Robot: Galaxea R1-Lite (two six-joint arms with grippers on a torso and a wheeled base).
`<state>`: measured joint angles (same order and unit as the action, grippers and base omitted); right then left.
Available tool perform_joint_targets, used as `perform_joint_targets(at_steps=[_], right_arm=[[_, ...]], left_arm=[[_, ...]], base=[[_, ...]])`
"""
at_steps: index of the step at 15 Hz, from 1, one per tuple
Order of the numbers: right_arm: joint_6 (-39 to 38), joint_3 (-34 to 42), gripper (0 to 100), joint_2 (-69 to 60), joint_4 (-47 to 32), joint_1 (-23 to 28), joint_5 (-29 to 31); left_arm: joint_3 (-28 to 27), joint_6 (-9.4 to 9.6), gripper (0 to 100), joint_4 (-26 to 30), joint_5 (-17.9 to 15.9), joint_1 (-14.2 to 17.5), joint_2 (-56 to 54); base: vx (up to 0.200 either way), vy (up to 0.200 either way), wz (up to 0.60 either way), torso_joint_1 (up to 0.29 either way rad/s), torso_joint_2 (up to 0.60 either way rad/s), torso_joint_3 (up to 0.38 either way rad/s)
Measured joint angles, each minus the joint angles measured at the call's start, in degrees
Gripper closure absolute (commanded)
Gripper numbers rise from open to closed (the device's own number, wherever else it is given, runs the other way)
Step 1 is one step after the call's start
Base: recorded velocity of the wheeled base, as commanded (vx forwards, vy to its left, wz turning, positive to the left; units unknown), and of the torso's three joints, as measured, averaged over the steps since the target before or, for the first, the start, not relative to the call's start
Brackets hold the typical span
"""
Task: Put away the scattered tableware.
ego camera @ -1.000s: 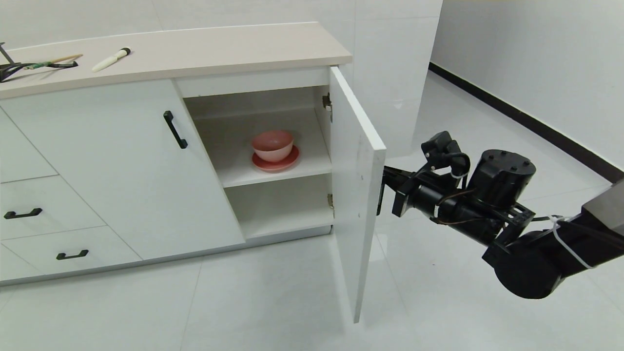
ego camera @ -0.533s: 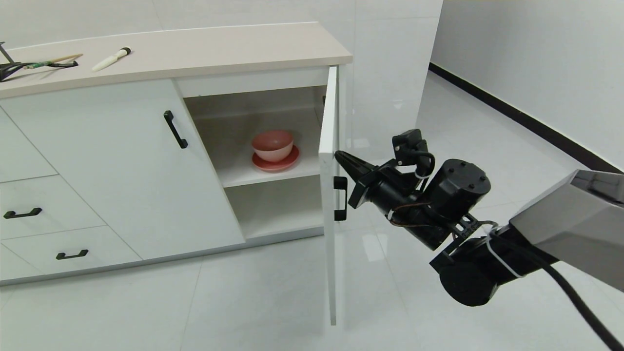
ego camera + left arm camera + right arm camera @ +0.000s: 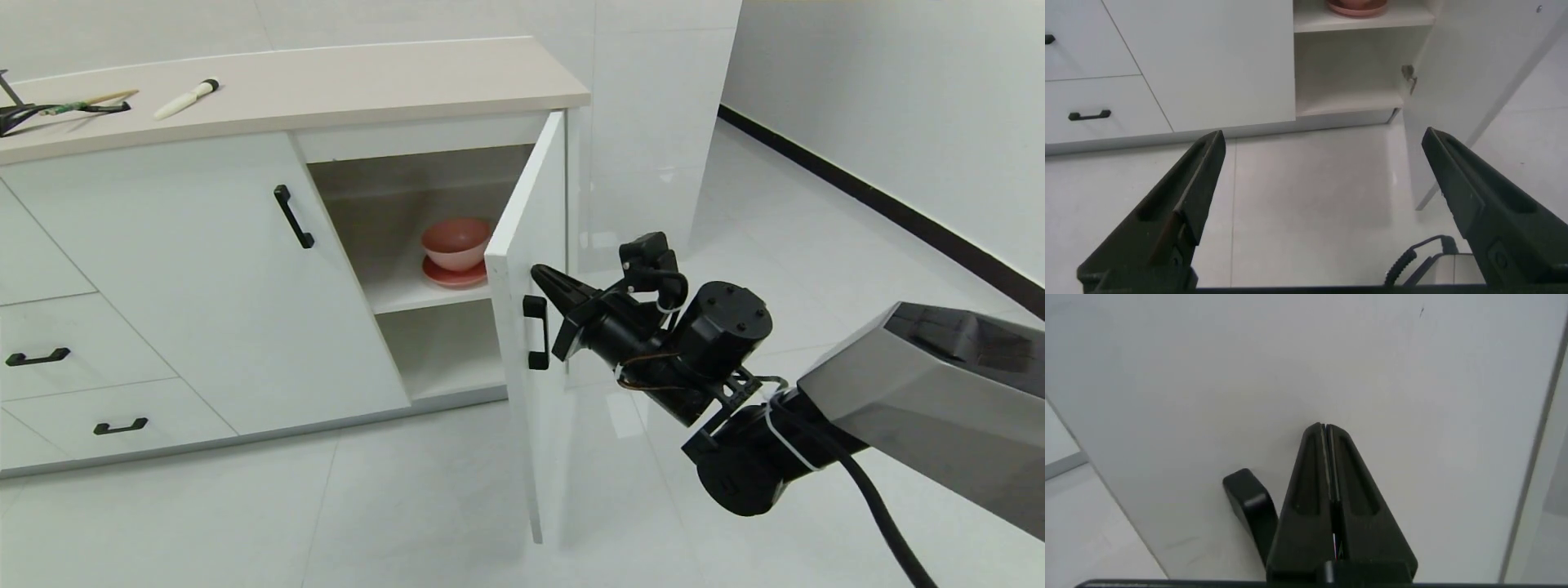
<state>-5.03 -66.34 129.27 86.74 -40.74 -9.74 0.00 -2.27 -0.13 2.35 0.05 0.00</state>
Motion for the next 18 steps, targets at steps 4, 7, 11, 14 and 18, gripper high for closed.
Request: perform_joint_targets(at_steps=[4,7,11,14,18], right_arm=[[0.02,-5.44,100,3.17,0.02,-2.0,0.13],[0.02,-10.51,100,6.81,0.0,-3.9,0.0],[0.0,-17.62,100,12.48,-0.05,-5.97,0.04],[-0.54,-21.94,100,15.13,0.05,-6.52,0.27],[-0.6,-21.09,100,14.67,0.52,-6.74,0.74]], left_arm=[[0.0,0.0,0,-0.02,-0.01,0.0,0.0],[0.0,0.0,0,-0.02,-0.01,0.02,0.0],[0.0,0.0,0,-0.02,0.0,0.05,0.0],[0.0,0.0,0,-0.02,0.0,0.02,0.0],[0.0,0.09,0,-0.02,0.0,0.0,0.0]], base=[[0.0,0.0,0.0,0.0,0.0,0.0],[0.0,0.0,0.0,0.0,0.0,0.0],[0.0,0.0,0.0,0.0,0.0,0.0],[0.0,0.0,0.0,0.0,0.0,0.0],[0.0,0.0,0.0,0.0,0.0,0.0]])
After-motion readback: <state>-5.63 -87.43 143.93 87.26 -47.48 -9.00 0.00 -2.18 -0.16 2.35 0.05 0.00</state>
